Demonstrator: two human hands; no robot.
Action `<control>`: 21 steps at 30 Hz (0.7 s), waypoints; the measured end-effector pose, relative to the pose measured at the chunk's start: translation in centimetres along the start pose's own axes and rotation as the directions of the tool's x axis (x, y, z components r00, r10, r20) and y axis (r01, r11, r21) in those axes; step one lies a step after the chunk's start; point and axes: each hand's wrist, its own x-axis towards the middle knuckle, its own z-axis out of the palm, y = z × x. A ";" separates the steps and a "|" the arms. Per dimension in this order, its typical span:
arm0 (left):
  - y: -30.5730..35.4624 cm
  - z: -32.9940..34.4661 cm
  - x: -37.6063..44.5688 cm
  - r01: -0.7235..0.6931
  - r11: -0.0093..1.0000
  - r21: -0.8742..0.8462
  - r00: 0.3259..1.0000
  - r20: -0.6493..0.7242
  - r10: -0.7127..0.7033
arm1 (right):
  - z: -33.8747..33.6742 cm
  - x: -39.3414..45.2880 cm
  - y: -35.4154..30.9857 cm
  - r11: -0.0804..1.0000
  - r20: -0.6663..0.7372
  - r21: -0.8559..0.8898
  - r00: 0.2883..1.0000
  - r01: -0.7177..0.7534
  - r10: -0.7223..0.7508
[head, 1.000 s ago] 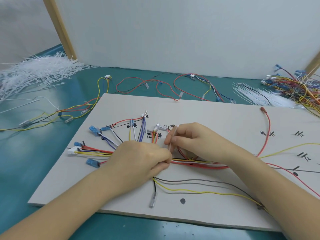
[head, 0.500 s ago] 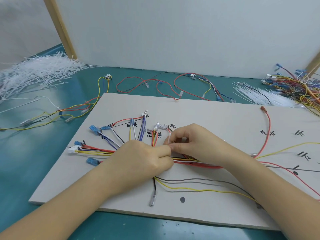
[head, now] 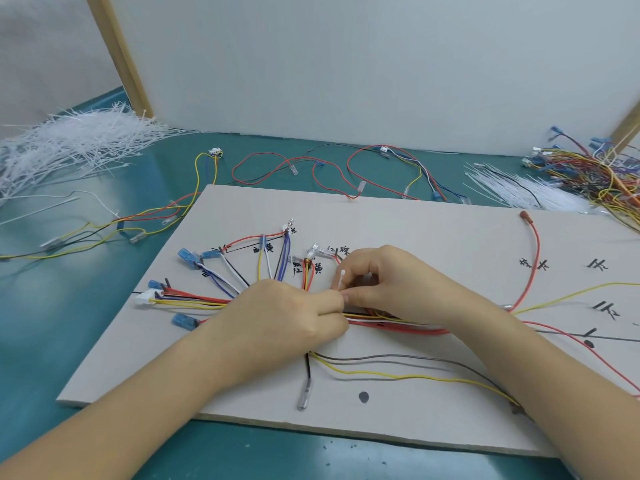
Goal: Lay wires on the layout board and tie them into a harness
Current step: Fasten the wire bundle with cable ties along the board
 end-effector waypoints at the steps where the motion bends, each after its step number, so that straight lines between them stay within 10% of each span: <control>1: 0.1 0.0 0.1 -0.006 1.000 0.007 1.000 -0.004 0.006 | 0.0 0.0 0.0 1.000 0.009 -0.010 1.000 0.001 -0.001; 9: 1.1 -0.1 0.6 0.152 0.970 -0.189 0.987 -0.021 -0.159 | 0.1 0.1 0.2 1.000 0.002 0.000 1.000 0.000 0.000; 18: 1.7 -0.1 0.8 0.398 0.453 -0.798 0.844 0.124 -0.522 | 0.0 -0.1 0.4 0.997 0.015 0.075 1.000 0.012 -0.014; 21: 1.5 -0.3 0.7 0.348 0.472 -0.810 0.872 0.095 -0.481 | -0.1 -0.2 0.3 0.994 0.036 0.110 0.999 -0.001 -0.003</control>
